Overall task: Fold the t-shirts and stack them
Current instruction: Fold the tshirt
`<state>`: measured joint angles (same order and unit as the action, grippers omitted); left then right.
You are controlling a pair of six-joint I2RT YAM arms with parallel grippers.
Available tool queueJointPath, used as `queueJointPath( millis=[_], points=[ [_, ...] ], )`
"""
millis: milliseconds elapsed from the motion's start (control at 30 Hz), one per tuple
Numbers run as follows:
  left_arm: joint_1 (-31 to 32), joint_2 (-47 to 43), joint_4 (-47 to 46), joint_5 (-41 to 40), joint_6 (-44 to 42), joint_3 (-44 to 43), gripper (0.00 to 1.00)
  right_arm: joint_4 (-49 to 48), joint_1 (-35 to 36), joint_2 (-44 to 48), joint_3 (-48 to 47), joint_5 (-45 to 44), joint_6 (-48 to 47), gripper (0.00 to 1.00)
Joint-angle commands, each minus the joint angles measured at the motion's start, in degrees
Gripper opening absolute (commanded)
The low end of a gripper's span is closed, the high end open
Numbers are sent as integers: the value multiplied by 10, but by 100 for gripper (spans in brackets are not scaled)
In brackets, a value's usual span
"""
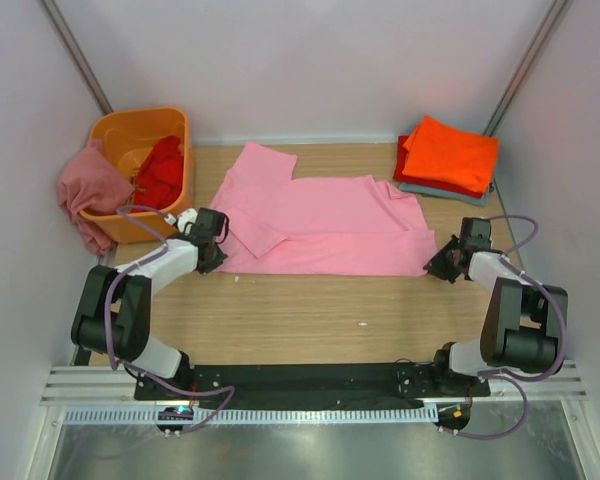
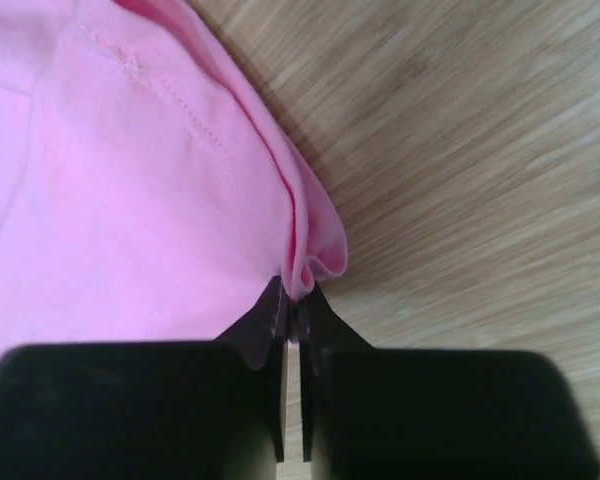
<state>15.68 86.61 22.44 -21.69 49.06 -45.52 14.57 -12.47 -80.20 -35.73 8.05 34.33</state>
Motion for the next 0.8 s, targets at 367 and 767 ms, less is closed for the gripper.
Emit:
queueJointPath(
  millis=[367, 767],
  points=[
    [12, -182, 63, 53, 33, 61, 0, 129, -48, 171, -15, -121, 20, 1],
    [21, -409, 211, 96, 75, 105, 7, 208, -55, 270, 7, -129, 78, 1]
  ],
)
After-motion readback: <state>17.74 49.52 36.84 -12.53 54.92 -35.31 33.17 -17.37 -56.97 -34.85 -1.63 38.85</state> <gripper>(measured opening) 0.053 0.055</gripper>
